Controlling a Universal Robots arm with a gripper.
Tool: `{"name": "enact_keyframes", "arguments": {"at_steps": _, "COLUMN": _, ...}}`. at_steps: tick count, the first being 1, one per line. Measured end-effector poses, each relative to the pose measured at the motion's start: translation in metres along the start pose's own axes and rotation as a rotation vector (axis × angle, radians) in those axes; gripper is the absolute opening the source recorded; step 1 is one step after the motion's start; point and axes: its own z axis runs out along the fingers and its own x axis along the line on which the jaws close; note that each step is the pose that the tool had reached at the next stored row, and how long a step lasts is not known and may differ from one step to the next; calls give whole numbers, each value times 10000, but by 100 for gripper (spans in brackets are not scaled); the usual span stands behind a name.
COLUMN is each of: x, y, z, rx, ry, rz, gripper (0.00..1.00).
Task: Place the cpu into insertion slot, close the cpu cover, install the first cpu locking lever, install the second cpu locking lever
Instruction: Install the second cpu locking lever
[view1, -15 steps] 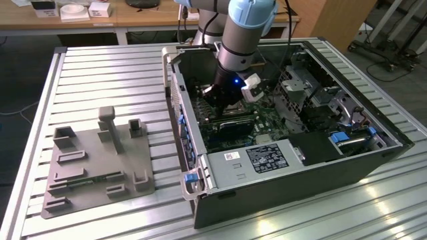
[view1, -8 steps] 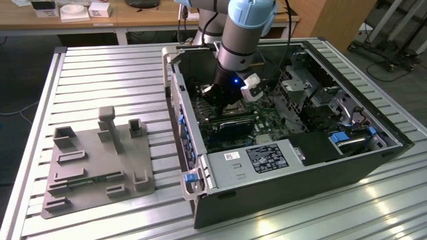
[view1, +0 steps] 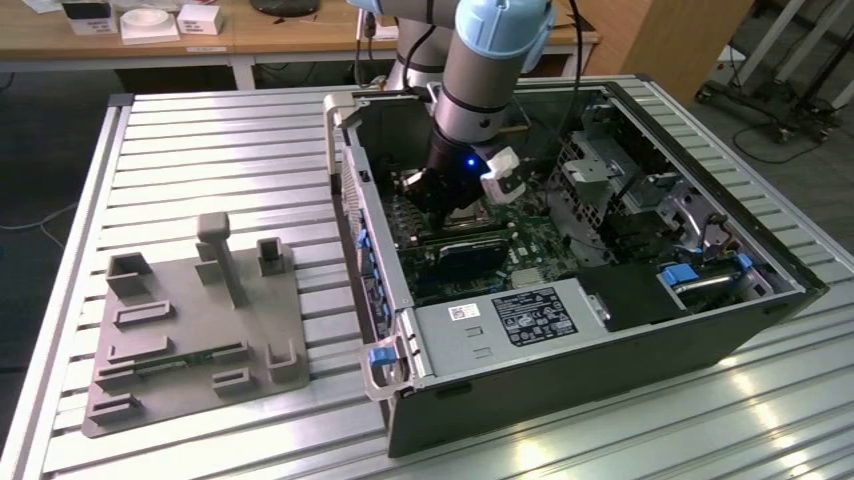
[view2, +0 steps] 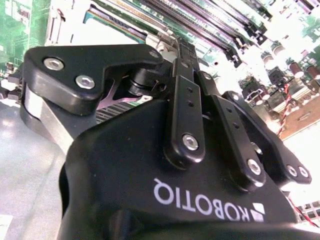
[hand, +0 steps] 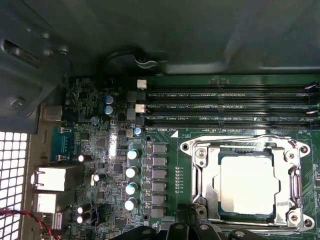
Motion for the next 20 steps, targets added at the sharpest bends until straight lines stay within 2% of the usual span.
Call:
{"name": "enact_keyframes", "arguments": {"at_steps": 4, "x": 0, "y": -1, "z": -1, "rx": 142, "ry": 0, "rz": 6, "gripper": 10}}
{"name": "enact_keyframes", "arguments": {"at_steps": 6, "x": 0, "y": -2, "z": -1, "rx": 179, "ry": 3, "rz": 7, "gripper": 10}}
{"name": "enact_keyframes", "arguments": {"at_steps": 12, "x": 0, "y": 1, "z": -11, "rx": 172, "ry": -5, "rz": 7, "gripper": 10}}
{"name": "enact_keyframes", "arguments": {"at_steps": 16, "x": 6, "y": 10, "z": -126, "rx": 168, "ry": 1, "rz": 8, "gripper": 10}}
{"name": "enact_keyframes", "arguments": {"at_steps": 20, "x": 7, "y": 14, "z": -170, "rx": 156, "ry": 1, "rz": 7, "gripper": 10}}
